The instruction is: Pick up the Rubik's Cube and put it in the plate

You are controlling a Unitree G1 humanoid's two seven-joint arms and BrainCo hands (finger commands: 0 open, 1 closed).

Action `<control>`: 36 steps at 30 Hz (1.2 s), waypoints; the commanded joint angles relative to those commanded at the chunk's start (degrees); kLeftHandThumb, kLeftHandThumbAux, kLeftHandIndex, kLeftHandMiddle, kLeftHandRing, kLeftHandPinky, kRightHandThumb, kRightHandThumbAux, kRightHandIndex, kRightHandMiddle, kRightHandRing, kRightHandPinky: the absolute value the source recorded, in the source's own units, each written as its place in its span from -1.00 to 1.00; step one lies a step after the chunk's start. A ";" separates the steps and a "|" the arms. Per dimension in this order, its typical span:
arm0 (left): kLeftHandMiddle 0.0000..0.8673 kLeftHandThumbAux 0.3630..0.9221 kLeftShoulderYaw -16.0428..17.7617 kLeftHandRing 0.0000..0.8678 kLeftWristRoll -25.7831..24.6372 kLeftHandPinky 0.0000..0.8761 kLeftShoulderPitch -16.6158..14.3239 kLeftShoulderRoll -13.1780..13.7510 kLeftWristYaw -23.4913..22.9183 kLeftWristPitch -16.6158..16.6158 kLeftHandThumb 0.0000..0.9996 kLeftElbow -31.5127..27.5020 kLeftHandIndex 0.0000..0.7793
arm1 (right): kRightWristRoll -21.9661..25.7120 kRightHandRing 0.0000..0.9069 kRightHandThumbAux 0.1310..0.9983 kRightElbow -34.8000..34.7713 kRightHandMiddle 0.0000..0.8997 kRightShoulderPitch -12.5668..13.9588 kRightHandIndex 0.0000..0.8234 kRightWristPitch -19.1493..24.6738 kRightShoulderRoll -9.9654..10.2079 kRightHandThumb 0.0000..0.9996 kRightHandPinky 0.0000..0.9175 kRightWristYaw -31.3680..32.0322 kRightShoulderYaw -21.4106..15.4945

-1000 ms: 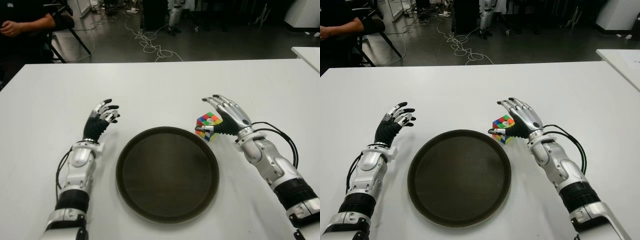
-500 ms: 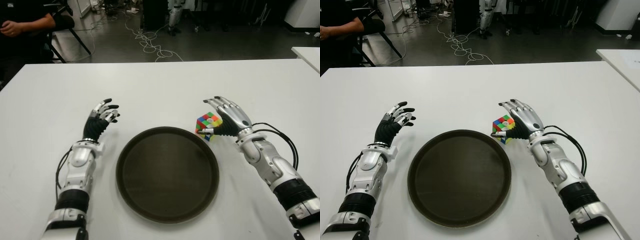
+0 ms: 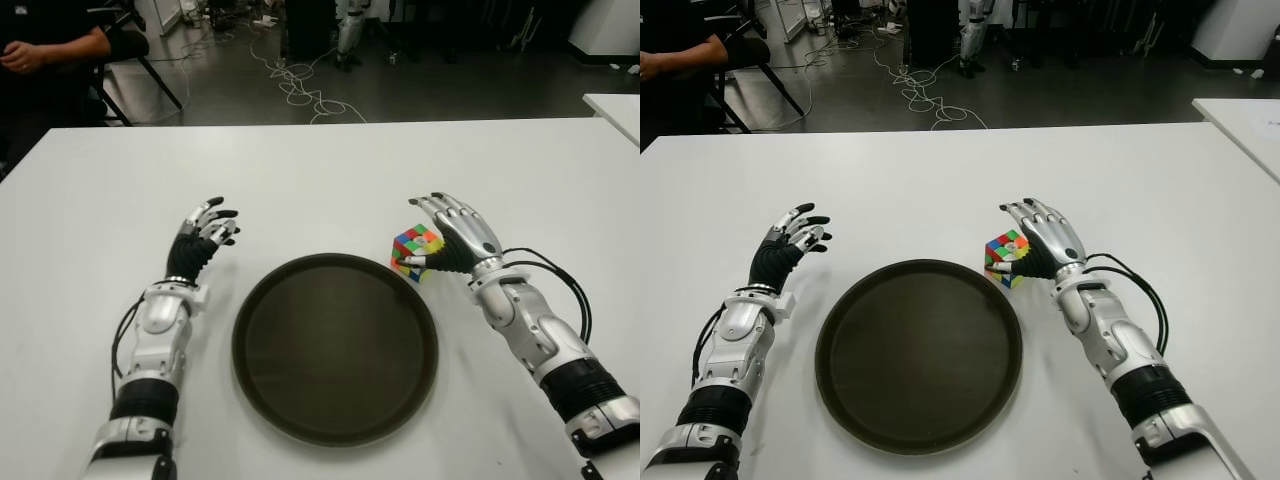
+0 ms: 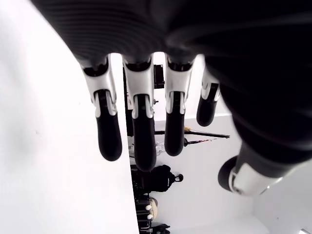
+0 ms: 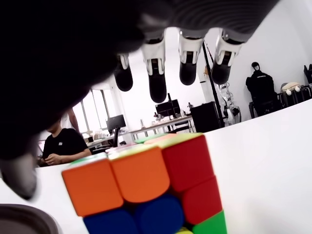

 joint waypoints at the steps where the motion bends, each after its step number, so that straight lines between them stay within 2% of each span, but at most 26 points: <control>1: -0.30 -0.04 0.01 -0.17 -0.04 -0.10 0.01 0.00 -0.04 0.07 0.24 -0.03 -0.55 | 0.04 -0.93 -0.05 0.11 -0.99 -0.03 -1.00 -0.05 0.05 -0.89 -0.83 -0.11 -0.01; 15: -0.32 -0.05 0.17 -0.20 -0.65 -0.10 -0.01 -0.09 -0.45 0.78 0.23 -0.20 -0.54 | 0.41 -0.91 -0.02 1.97 -0.96 -0.34 -1.00 -1.33 0.69 -0.95 -0.85 -1.91 0.13; 26: -0.31 -0.07 -0.07 -0.18 -0.21 -0.10 0.16 0.06 -0.02 0.12 0.23 -0.22 -0.54 | 0.52 -0.89 -0.04 3.20 -0.94 -0.57 -1.00 -2.41 0.99 -1.00 -0.84 -2.26 0.23; 36: -0.31 -0.05 -0.17 -0.17 0.10 -0.11 0.15 0.12 0.29 0.21 0.23 -0.12 -0.54 | 0.75 -0.84 0.03 3.95 -0.90 -0.69 -0.99 -3.33 1.24 -1.00 -0.78 -2.59 0.06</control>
